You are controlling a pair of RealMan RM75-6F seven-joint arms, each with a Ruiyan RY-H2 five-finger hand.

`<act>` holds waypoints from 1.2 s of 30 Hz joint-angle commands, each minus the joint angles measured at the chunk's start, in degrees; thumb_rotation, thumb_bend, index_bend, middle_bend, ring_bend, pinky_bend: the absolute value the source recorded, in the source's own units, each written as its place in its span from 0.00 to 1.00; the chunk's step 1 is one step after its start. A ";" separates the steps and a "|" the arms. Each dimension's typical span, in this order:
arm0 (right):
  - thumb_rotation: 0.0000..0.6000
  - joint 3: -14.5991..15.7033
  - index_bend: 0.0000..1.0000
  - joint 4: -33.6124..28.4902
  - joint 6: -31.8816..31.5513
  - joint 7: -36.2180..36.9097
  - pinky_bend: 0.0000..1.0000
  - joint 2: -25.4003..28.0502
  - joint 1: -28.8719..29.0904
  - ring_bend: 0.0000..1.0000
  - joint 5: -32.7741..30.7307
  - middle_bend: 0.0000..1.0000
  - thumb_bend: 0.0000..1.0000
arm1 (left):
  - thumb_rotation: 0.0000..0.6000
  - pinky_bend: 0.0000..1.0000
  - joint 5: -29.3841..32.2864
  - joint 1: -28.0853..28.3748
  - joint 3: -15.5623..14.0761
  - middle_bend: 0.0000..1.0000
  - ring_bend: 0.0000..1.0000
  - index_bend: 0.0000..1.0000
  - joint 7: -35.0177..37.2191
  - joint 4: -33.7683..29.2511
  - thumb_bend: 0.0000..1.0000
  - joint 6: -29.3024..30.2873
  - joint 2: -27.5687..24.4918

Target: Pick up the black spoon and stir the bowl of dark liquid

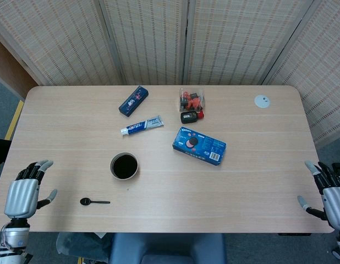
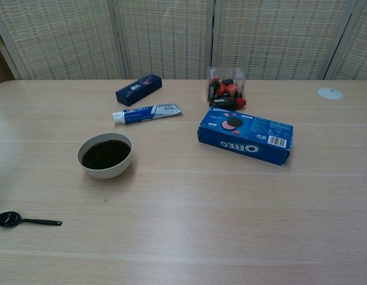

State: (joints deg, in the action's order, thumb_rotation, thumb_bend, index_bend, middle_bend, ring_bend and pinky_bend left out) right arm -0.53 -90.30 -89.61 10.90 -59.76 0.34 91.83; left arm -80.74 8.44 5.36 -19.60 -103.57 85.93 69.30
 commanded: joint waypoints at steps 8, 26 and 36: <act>1.00 -0.20 0.03 0.26 -0.04 0.28 0.14 -0.07 0.12 0.06 0.00 0.15 0.27 | 1.00 0.26 0.28 0.00 0.11 0.20 0.17 0.19 0.03 -0.09 0.22 -0.08 -0.07; 1.00 -1.16 0.03 0.14 -0.34 0.35 0.14 0.02 0.56 0.06 -0.50 0.16 0.27 | 1.00 0.28 -2.36 1.07 0.39 0.22 0.26 0.22 1.75 1.99 0.22 -0.33 0.06; 1.00 -1.34 0.03 -0.29 -0.35 0.04 0.14 0.30 0.91 0.06 -0.10 0.16 0.27 | 1.00 0.82 -6.65 4.77 -0.77 0.74 0.70 0.31 -2.22 3.52 0.22 -4.87 0.31</act>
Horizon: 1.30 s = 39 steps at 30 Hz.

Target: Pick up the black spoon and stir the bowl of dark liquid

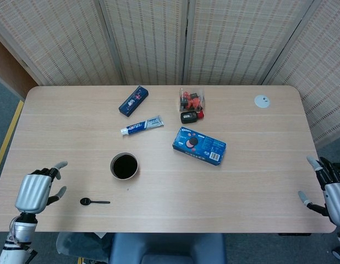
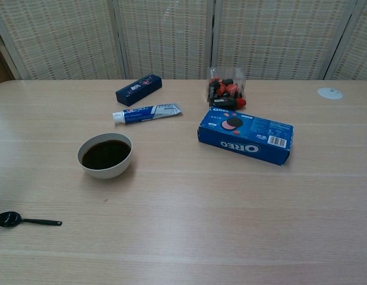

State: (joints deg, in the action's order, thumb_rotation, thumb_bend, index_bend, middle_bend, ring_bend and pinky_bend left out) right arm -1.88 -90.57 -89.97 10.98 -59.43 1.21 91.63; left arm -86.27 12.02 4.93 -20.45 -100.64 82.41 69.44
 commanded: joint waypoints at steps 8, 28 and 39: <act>1.00 0.04 0.03 -0.09 -0.16 -0.01 0.14 0.07 0.10 0.06 0.35 0.16 0.27 | 1.00 0.99 1.23 4.73 -1.43 0.96 0.88 0.43 -10.81 -2.31 0.22 -9.08 -0.65; 1.00 0.23 0.03 1.06 0.63 1.20 0.14 -0.23 0.32 0.06 -0.14 0.16 0.26 | 1.00 1.00 17.82 12.01 -2.34 1.00 1.00 0.47 -27.83 -5.34 0.23 -20.54 5.99; 1.00 0.23 0.03 1.90 1.18 1.73 0.14 -0.63 0.45 0.06 -0.68 0.16 0.26 | 1.00 1.00 29.40 16.36 -3.15 1.00 1.00 0.47 -36.04 -5.04 0.26 -21.41 10.44</act>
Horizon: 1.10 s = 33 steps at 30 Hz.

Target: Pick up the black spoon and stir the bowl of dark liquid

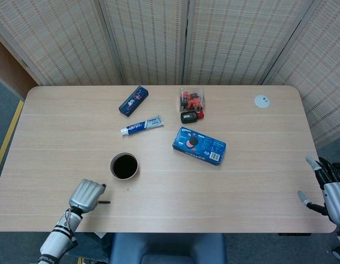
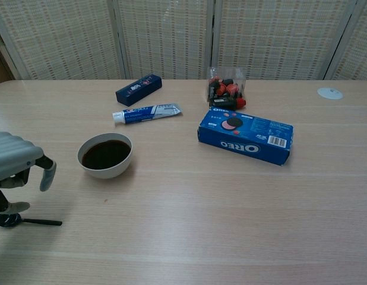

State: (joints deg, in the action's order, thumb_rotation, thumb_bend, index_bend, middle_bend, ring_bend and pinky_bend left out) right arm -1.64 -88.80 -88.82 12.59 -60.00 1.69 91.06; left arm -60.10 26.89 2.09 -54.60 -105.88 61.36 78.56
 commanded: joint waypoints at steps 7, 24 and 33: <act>1.00 0.04 0.03 0.85 0.24 0.74 0.14 -0.26 -0.10 0.06 -0.47 0.16 0.26 | 1.00 1.00 10.46 4.34 -0.61 1.00 1.00 0.49 -4.46 0.14 0.26 -0.18 3.10; 1.00 -0.04 0.03 1.64 0.44 1.52 0.14 -0.34 -0.19 0.06 -1.01 0.16 0.26 | 1.00 1.00 22.35 9.32 -1.83 1.00 1.00 0.50 -6.02 2.91 0.27 2.45 6.96; 1.00 -0.04 0.03 1.93 0.54 1.86 0.14 -0.33 -0.28 0.06 -1.25 0.16 0.27 | 1.00 1.00 24.92 11.45 -2.70 1.00 1.00 0.50 -5.56 3.17 0.28 2.71 7.93</act>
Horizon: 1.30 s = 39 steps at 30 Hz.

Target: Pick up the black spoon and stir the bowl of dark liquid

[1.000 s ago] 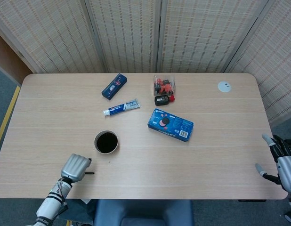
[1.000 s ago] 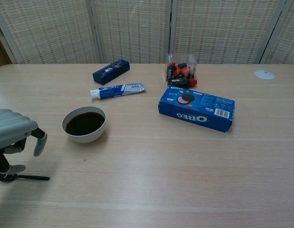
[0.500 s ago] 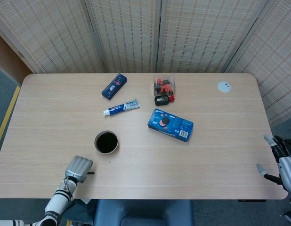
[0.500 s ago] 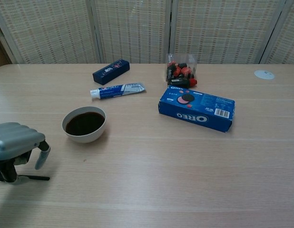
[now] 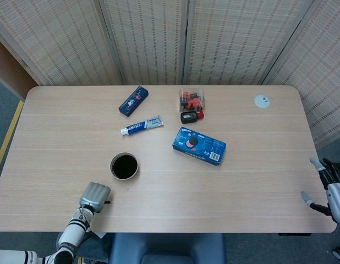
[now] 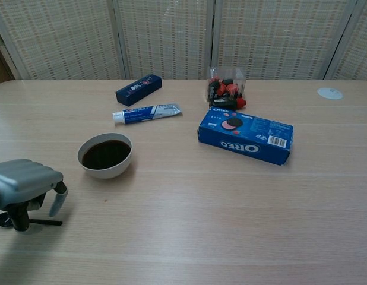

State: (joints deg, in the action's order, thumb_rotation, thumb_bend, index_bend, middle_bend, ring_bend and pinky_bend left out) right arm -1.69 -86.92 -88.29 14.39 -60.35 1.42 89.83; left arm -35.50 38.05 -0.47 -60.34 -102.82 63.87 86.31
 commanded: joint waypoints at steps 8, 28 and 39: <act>1.00 0.00 0.03 0.31 0.09 0.26 0.14 -0.04 -0.09 0.06 -0.18 0.16 0.26 | 1.00 1.00 2.37 1.89 -0.72 1.00 1.00 0.50 0.53 0.42 0.29 0.57 0.75; 1.00 0.01 0.03 0.15 0.05 0.14 0.14 0.09 -0.34 0.06 -0.38 0.16 0.26 | 1.00 1.00 2.99 3.40 -2.27 1.00 1.00 0.52 3.53 2.59 0.29 0.88 2.32; 1.00 0.02 0.03 -0.28 -0.13 -0.23 0.14 0.29 -0.52 0.06 -0.35 0.16 0.27 | 1.00 1.00 2.84 3.80 -2.88 1.00 1.00 0.53 4.78 3.06 0.32 0.81 2.46</act>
State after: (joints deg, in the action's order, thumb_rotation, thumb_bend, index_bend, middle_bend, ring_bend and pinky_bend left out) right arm -1.67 -87.19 -88.42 14.17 -60.07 0.91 89.48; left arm -32.63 41.84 -3.32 -55.59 -99.76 64.71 88.78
